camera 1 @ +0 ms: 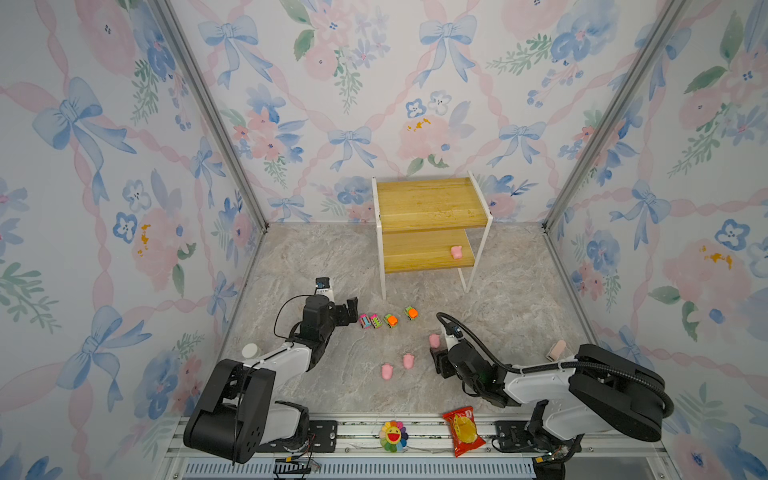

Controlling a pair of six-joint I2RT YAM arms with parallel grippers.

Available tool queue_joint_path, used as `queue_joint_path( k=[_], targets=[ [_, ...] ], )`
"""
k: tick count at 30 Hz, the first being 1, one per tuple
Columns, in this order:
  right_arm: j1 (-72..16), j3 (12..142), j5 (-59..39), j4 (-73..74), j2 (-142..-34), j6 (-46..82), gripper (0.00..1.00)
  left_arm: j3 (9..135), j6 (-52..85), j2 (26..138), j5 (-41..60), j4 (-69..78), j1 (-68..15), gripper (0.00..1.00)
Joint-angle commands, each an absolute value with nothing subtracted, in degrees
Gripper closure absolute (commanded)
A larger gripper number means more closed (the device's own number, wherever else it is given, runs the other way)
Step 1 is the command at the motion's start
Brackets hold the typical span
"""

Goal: Place and organize the plastic toys onto the shelf
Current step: 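Lower the right gripper around the next pink pig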

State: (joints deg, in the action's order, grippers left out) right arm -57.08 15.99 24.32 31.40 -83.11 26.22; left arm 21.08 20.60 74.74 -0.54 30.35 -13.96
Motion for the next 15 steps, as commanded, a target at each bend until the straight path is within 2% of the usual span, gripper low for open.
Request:
queue_joint_path(
  k=[1, 11, 15],
  targets=[
    [-56.1, 15.9, 25.4, 34.7, -85.0, 27.4, 0.32, 20.9, 20.0, 75.1, 0.0, 31.2, -14.4, 0.02],
    [-54.0, 16.6, 24.0, 37.7, -88.7, 26.1, 0.36, 21.2, 19.9, 75.7, 0.0, 31.2, -14.4, 0.02],
    [-53.7, 16.0, 23.6, 38.5, -88.5, 25.9, 0.47, 21.2, 19.9, 75.6, -0.1, 31.2, -14.4, 0.02]
  ],
)
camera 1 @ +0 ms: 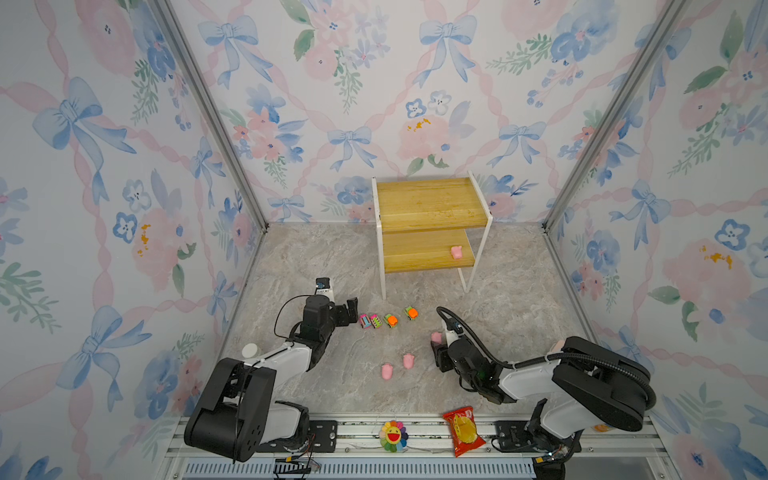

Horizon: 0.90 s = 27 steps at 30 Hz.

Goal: Place and organize the plastic toys onto the shelf
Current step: 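Lower the right gripper around the next pink pig, then close the right gripper on the pink pig and lift it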

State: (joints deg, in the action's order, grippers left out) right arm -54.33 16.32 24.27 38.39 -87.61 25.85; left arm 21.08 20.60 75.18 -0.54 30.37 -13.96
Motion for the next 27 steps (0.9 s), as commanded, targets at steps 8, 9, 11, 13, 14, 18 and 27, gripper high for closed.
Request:
queue_joint_path(
  k=[8, 9, 11, 13, 14, 18, 27],
  targets=[
    [-53.4, 15.6, 21.5, 40.1, -88.6, 23.9, 0.60, 21.2, 19.8, 75.6, 0.0, 31.2, -14.4, 0.02],
    [-53.4, 15.6, 21.2, 40.2, -88.7, 23.8, 0.61, 21.2, 19.8, 75.6, 0.0, 31.2, -14.4, 0.02],
    [-53.4, 15.6, 20.8, 40.3, -88.4, 23.5, 0.63, 21.2, 19.8, 75.6, 0.0, 31.2, -14.4, 0.02],
    [-53.3, 15.6, 20.2, 40.3, -87.9, 23.3, 0.63, 21.2, 19.8, 75.6, 0.0, 31.2, -14.4, 0.02],
    [-53.3, 15.8, 19.9, 40.1, -87.6, 23.2, 0.64, 21.2, 19.8, 75.5, 0.0, 31.2, -14.4, 0.02],
    [-52.9, 16.4, 19.4, 39.0, -86.7, 22.4, 0.66, 21.2, 19.8, 75.6, 0.0, 31.2, -14.4, 0.02],
    [-51.9, 16.5, 18.6, 37.7, -85.4, 21.8, 0.72, 20.9, 19.9, 75.1, 0.0, 31.2, -14.4, 0.02]
  ],
)
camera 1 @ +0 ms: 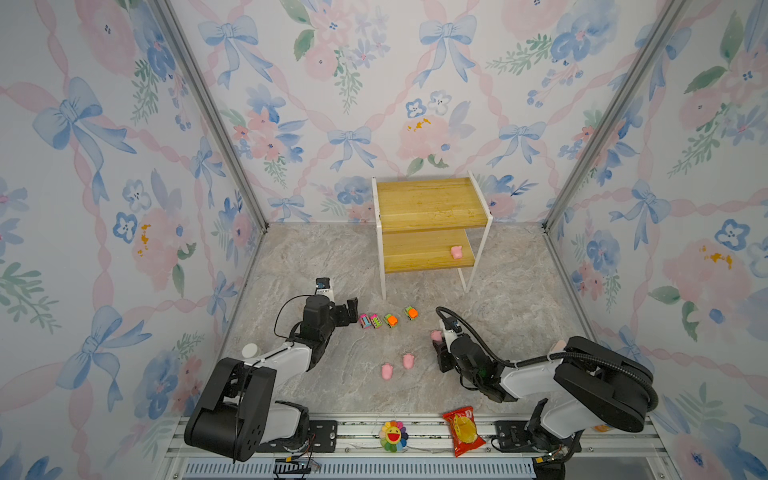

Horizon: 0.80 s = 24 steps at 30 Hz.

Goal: Place and organize the plastic toys onto the shelf
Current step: 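Close the right gripper on the pink pig and lift it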

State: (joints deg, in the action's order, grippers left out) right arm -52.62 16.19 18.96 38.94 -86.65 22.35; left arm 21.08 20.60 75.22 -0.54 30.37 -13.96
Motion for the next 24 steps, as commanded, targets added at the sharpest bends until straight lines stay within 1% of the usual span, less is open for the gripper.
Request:
queue_joint_path(
  k=[1, 8, 12, 17, 24],
  targets=[
    [-51.8, 16.4, 18.6, 37.6, -85.1, 21.8, 0.72, 21.0, 19.9, 75.1, 0.1, 31.2, -14.4, 0.02],
    [-51.6, 16.7, 18.4, 35.7, -82.8, 21.1, 0.74, 20.7, 19.9, 74.7, 0.1, 31.2, -14.4, 0.02],
    [-51.2, 18.1, 17.7, 33.1, -79.7, 20.0, 0.74, 20.7, 19.9, 74.6, 0.1, 31.2, -14.4, 0.02],
    [-49.2, 23.8, 16.6, 27.1, -75.0, 16.6, 0.74, 20.8, 19.9, 74.7, 0.1, 31.2, -14.4, 0.02],
    [-41.7, 34.8, 13.4, 19.7, -72.1, 11.4, 0.74, 20.7, 20.0, 74.7, 0.2, 31.2, -14.4, 0.02]
  ],
)
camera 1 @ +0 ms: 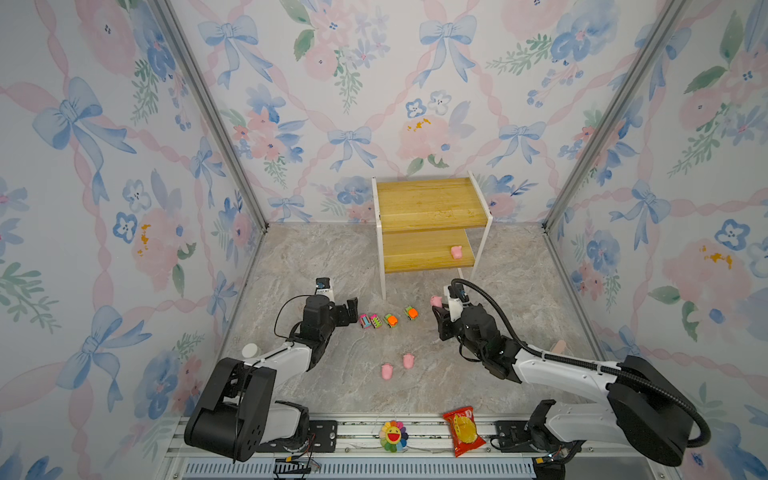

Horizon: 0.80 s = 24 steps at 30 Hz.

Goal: Place and organize the plastic toys onto the shelf
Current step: 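Close the right gripper on the pink pig and lift it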

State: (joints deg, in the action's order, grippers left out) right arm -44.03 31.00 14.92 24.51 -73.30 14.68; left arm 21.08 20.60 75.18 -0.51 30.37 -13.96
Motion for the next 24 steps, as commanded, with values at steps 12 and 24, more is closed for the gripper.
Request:
queue_joint_path(
  k=[12, 24],
  targets=[
    [-34.1, 49.8, 7.7, 16.2, -79.2, 7.5, 0.73, 20.7, 20.0, 74.3, 0.0, 31.2, -14.4, 0.02],
    [-32.8, 55.0, 8.1, 18.3, -86.2, 9.7, 0.72, 20.2, 20.0, 72.8, -0.2, 31.2, -14.3, 0.02]
  ],
)
